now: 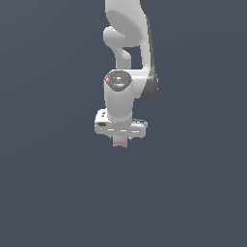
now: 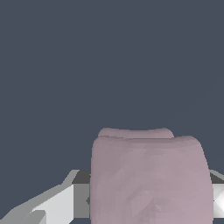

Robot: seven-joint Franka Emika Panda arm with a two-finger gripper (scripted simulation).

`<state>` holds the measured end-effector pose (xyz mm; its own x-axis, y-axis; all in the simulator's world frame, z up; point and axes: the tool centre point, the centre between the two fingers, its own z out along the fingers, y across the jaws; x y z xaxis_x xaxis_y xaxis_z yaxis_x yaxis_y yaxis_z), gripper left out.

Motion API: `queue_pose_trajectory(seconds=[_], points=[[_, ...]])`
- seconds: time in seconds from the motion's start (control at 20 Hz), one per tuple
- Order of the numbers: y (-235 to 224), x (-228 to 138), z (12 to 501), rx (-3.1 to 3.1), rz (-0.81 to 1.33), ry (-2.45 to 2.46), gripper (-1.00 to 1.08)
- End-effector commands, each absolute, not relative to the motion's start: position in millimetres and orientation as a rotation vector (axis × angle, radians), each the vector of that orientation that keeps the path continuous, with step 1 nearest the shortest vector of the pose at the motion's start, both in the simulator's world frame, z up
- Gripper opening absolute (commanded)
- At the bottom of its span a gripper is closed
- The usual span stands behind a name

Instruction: Pick up the object and move it to a goal position.

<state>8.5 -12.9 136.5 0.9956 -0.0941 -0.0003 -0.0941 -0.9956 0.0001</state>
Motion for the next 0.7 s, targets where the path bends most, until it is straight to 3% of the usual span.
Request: queue_pose_trajectory(seconds=[0.0,0.65], points=[[-1.8,0.2,161.2,3.138,0.001,-0.148,-1.0],[61.6,-45.4,303.3,3.136,0.001,-0.147,-1.0]])
